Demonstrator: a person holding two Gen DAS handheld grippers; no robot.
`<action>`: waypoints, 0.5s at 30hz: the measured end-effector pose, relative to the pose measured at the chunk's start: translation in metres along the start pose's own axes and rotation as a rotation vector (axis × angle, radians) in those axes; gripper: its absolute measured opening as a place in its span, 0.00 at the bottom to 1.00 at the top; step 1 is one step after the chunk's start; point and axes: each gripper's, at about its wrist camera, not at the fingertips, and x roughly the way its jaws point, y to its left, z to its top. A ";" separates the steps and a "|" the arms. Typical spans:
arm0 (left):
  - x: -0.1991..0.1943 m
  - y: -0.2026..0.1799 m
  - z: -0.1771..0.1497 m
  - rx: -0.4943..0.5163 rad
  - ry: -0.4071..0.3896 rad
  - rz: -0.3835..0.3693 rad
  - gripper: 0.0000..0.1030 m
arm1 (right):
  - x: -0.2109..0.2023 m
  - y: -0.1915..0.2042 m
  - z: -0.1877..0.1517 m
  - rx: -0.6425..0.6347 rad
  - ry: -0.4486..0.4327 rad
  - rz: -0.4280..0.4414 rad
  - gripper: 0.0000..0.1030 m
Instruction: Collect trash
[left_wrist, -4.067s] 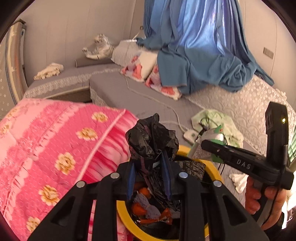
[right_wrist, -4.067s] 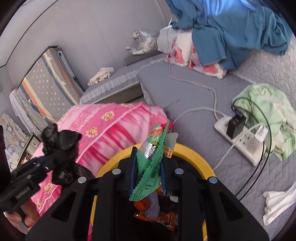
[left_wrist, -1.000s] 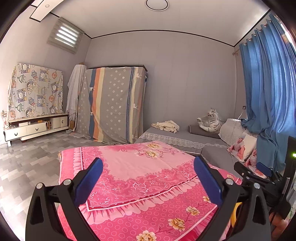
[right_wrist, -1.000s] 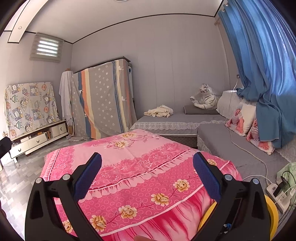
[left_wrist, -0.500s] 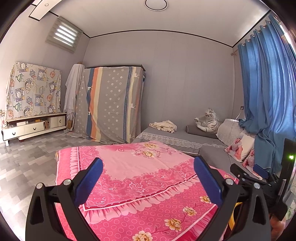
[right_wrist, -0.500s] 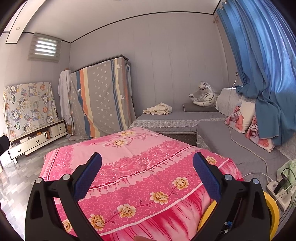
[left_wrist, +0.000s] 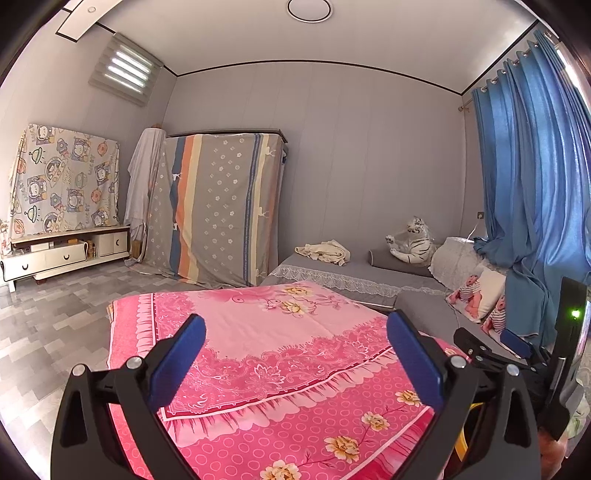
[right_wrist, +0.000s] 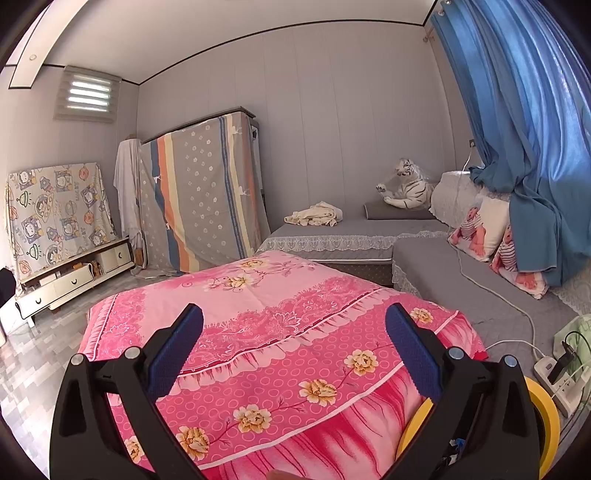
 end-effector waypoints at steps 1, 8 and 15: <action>0.000 0.000 0.000 0.000 0.001 -0.001 0.92 | 0.000 0.000 0.000 0.000 0.001 0.000 0.92; 0.002 -0.001 -0.001 0.001 0.007 -0.004 0.92 | 0.003 0.000 -0.002 0.003 0.008 -0.002 0.92; 0.003 0.000 -0.005 0.002 0.009 -0.010 0.92 | 0.004 -0.001 -0.003 0.005 0.013 -0.001 0.92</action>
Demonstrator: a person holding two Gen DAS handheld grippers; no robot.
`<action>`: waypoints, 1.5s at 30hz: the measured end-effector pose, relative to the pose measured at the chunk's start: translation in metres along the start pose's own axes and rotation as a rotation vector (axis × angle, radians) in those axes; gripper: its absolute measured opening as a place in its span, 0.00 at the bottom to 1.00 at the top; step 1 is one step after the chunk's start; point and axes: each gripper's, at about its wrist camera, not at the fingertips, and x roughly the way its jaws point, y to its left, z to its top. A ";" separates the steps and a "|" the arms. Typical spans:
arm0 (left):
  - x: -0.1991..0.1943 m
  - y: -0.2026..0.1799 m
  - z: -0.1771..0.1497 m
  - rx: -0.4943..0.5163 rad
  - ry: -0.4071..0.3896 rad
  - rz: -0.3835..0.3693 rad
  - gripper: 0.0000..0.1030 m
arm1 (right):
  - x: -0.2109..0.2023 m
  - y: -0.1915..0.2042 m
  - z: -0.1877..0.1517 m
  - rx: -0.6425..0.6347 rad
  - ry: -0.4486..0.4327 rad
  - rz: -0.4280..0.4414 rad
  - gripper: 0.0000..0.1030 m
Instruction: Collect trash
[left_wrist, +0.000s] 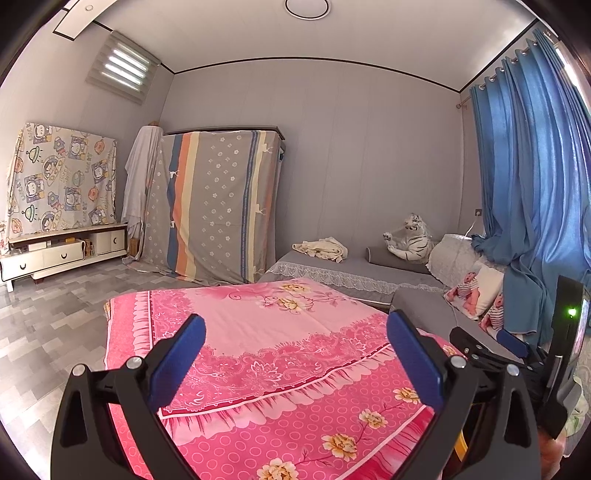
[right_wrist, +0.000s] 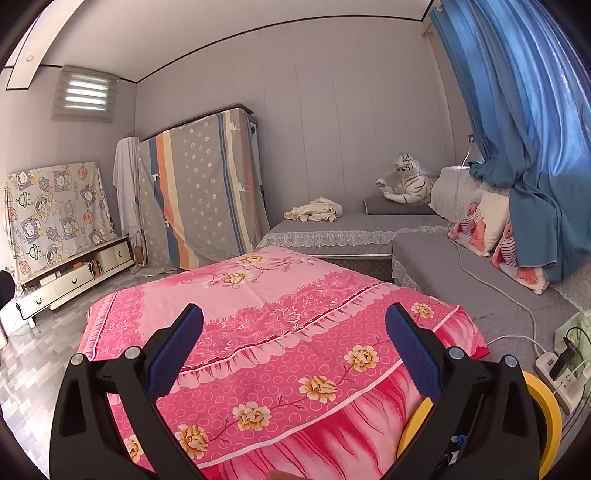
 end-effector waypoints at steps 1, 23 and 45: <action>0.000 0.000 -0.001 0.000 0.001 -0.001 0.92 | 0.000 0.000 0.000 0.000 0.000 0.000 0.92; 0.002 -0.001 -0.001 0.004 0.019 -0.016 0.92 | 0.003 -0.001 -0.006 0.012 0.010 -0.006 0.92; 0.007 -0.003 -0.005 0.018 0.039 -0.036 0.92 | 0.004 -0.002 -0.011 0.026 0.024 -0.010 0.92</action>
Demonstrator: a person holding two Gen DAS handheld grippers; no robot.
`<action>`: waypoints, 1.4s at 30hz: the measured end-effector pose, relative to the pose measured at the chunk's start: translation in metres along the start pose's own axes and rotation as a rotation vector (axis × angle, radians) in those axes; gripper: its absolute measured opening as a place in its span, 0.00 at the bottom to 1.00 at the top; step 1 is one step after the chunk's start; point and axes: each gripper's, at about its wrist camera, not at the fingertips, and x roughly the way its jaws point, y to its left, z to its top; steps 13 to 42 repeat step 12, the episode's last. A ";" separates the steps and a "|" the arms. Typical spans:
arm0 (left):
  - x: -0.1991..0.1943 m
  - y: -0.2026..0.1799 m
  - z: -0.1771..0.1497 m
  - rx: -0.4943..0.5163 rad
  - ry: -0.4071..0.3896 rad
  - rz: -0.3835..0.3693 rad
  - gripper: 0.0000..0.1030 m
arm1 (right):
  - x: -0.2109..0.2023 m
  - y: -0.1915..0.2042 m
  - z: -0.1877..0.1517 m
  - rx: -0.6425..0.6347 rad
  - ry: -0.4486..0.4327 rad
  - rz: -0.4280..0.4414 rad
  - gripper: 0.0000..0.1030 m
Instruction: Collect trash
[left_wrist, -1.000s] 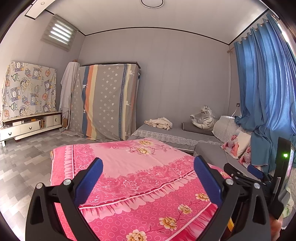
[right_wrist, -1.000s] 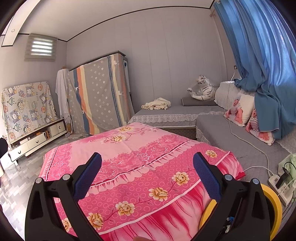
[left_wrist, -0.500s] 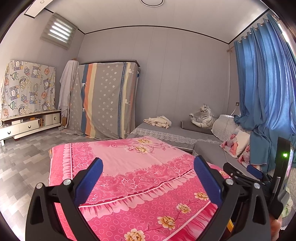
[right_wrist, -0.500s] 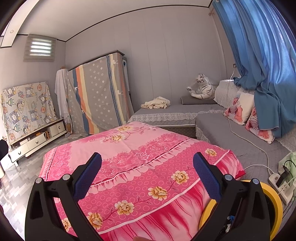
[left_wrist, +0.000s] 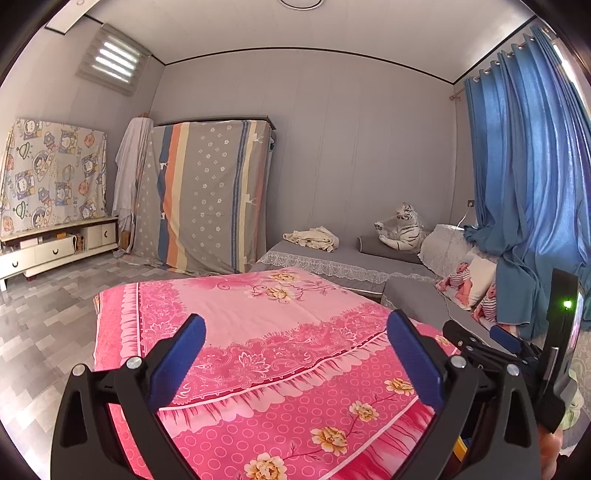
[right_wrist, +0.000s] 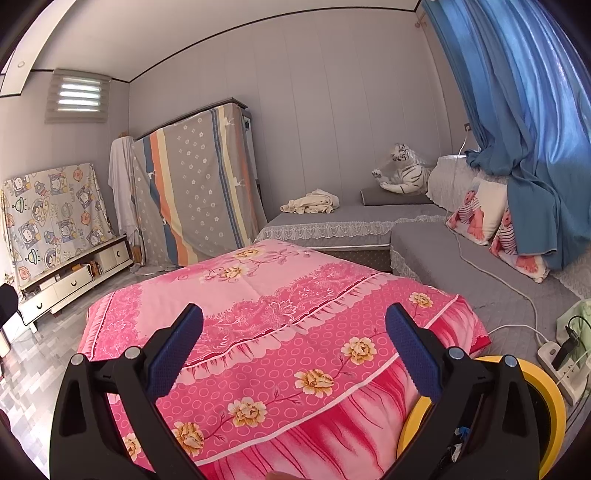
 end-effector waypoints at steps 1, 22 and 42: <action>0.000 -0.001 0.000 0.004 -0.002 0.003 0.92 | 0.000 0.000 -0.001 0.001 0.001 -0.001 0.92; 0.002 -0.004 0.003 0.016 0.001 -0.006 0.92 | 0.000 0.000 0.000 0.002 0.002 -0.001 0.92; 0.002 -0.004 0.003 0.016 0.001 -0.006 0.92 | 0.000 0.000 0.000 0.002 0.002 -0.001 0.92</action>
